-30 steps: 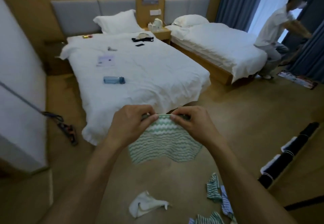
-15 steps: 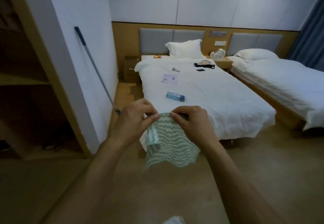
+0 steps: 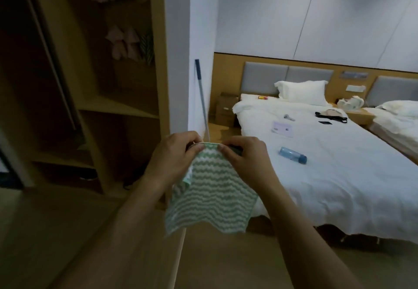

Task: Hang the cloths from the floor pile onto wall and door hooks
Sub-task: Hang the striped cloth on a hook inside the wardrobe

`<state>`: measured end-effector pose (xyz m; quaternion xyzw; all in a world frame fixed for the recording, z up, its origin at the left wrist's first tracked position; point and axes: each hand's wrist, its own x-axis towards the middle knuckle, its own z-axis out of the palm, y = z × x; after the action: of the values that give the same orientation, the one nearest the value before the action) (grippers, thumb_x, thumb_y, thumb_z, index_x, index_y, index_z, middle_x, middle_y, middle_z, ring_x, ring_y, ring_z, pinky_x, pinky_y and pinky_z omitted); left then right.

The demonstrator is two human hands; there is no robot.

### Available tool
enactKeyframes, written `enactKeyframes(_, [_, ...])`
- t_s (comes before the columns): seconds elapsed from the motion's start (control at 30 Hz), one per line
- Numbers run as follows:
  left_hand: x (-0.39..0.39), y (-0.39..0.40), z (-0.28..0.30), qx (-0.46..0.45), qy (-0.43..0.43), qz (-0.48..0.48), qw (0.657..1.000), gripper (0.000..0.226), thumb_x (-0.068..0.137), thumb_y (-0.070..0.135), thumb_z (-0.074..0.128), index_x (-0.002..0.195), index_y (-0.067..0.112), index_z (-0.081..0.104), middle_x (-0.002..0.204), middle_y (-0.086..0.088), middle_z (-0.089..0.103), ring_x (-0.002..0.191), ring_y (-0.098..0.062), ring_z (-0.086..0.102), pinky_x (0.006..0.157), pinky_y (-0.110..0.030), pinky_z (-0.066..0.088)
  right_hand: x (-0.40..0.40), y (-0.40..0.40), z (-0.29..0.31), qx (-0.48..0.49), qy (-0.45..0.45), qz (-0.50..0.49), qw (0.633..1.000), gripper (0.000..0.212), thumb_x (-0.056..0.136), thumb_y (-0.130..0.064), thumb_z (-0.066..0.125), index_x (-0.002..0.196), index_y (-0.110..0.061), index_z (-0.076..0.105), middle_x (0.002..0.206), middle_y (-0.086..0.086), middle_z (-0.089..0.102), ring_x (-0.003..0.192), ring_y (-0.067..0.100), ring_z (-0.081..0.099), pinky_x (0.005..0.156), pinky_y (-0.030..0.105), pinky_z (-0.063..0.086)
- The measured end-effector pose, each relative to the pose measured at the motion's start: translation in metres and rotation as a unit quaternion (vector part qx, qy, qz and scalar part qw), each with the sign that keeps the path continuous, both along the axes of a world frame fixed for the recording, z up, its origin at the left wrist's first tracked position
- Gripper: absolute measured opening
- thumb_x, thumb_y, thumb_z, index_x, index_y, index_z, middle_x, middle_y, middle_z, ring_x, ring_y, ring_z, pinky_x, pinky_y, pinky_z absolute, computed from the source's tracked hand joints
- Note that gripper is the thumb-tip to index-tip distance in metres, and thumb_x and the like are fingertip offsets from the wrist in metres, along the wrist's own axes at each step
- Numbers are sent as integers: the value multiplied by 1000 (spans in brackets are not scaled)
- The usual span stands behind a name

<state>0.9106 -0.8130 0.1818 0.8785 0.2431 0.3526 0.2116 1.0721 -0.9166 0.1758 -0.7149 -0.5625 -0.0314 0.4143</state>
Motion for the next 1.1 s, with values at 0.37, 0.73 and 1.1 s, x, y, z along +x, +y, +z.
enactKeyframes(0.37, [-119,120,12,23,1,119,993,15,95,33,58,82,28,65,74,13,63,70,-1,58,63,-40,52,-96,156,26,-10,-35,136,990,16,92,-30,60,92,-23,74,86,-13,70,80,1,62,77,25,54])
enactKeyframes(0.73, [-155,284,23,56,46,223,972,18,96,36,54,84,30,66,77,14,64,73,-4,59,66,-43,53,-122,348,30,29,-35,204,978,14,91,-32,60,86,-30,73,77,-20,65,74,-6,58,65,13,45])
enactKeyframes(1.1, [-159,466,58,66,54,267,960,6,92,37,61,87,34,63,77,15,62,75,-5,58,66,-43,53,-123,536,59,64,-47,233,969,14,91,-28,62,84,-23,74,80,-12,69,74,1,60,66,18,47])
